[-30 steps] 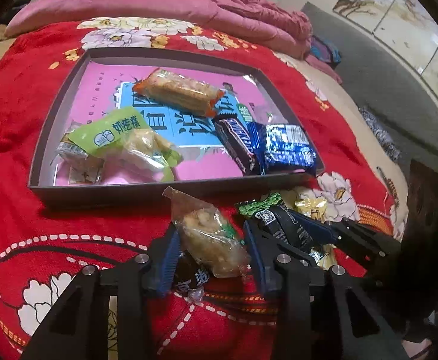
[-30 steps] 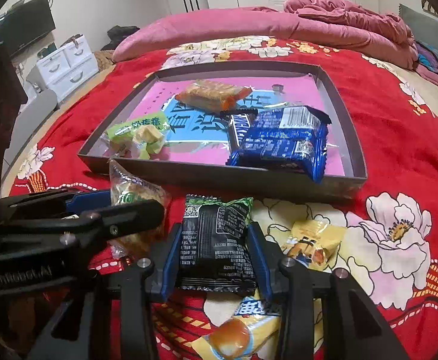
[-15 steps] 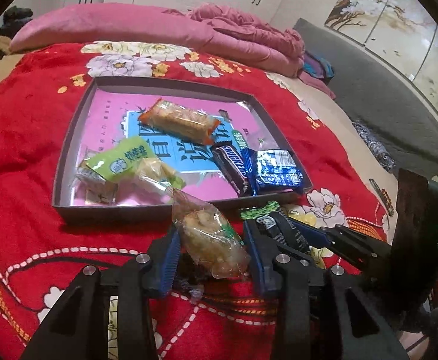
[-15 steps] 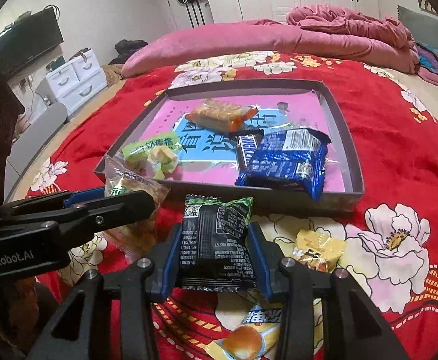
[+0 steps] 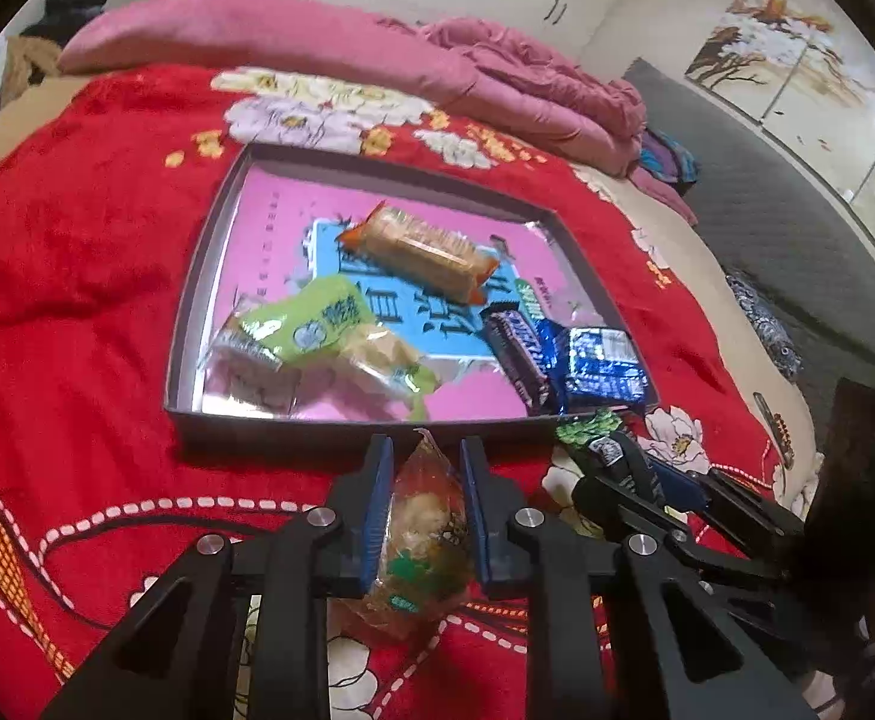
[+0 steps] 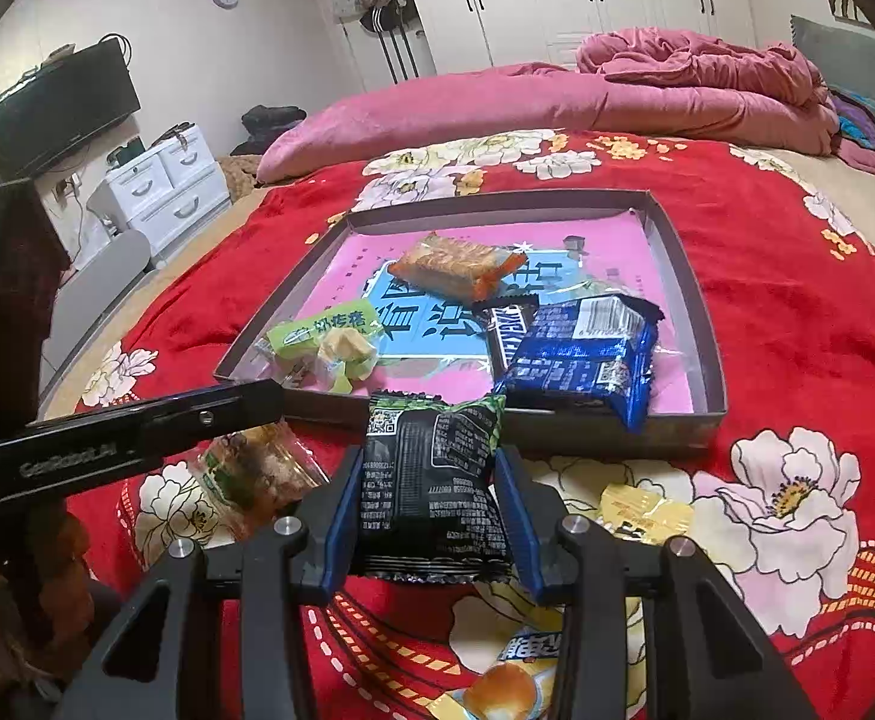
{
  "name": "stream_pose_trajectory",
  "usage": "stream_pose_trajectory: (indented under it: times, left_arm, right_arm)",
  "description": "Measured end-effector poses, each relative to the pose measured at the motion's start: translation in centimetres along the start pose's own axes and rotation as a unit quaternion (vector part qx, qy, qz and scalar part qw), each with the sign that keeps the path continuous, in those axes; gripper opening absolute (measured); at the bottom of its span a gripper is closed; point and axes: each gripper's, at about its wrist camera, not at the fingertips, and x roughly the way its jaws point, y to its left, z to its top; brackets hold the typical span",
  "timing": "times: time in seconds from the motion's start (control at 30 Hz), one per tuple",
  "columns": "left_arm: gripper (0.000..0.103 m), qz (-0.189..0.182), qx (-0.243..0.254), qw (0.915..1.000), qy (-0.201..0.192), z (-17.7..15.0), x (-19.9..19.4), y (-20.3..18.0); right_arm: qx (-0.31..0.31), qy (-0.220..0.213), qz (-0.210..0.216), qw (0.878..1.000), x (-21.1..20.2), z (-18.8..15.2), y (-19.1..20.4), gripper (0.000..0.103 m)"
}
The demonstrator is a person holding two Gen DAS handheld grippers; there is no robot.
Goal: Organize snacks
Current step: 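Grasp the clear Ximaizi pastry bag with the left tool while the right tool grasps the black pack, then lift the pastry bag with the left tool while the right tool lifts the black pack toward the tray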
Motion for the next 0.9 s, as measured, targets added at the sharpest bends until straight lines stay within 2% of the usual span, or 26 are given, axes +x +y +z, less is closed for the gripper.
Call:
stream_pose_trajectory:
  times: [0.2,0.27,0.33,0.4,0.47,0.57,0.73,0.9]
  left_arm:
    - [0.024,-0.006,-0.012,0.9995,0.029,-0.5,0.8,0.5]
    - [0.025,0.002,-0.016,0.9990,0.042,-0.7,1.3,0.7]
    - [0.030,0.003,-0.023,0.9981,0.057,-1.0,1.7,1.0]
    - [0.046,-0.007,-0.026,0.9975,0.066,-1.0,1.9,1.1]
    - [0.054,-0.016,-0.022,0.9974,0.067,-1.1,1.6,1.0]
    - [0.062,-0.022,-0.011,0.9973,0.069,-1.2,1.1,0.8]
    - [0.065,-0.012,0.027,0.9964,0.079,-2.0,0.4,0.1]
    - [0.066,0.014,0.063,0.9939,0.089,-2.7,0.4,-0.5]
  right_arm:
    - [0.008,0.002,0.001,1.000,0.2,-0.1,-0.2,0.043]
    - [0.010,0.003,0.002,1.000,0.2,-0.1,-0.3,0.043]
    - [0.010,0.004,0.002,1.000,0.3,-0.1,-0.3,0.043]
    - [0.011,0.005,0.003,1.000,0.3,-0.1,-0.4,0.043]
    - [0.013,0.004,0.004,1.000,0.3,-0.1,-0.4,0.043]
    - [0.016,0.003,0.007,1.000,0.3,0.0,-0.5,0.043]
    - [0.018,0.000,0.009,1.000,0.1,0.0,-0.6,0.043]
    - [0.032,-0.003,0.013,0.999,0.0,0.2,-0.9,0.043]
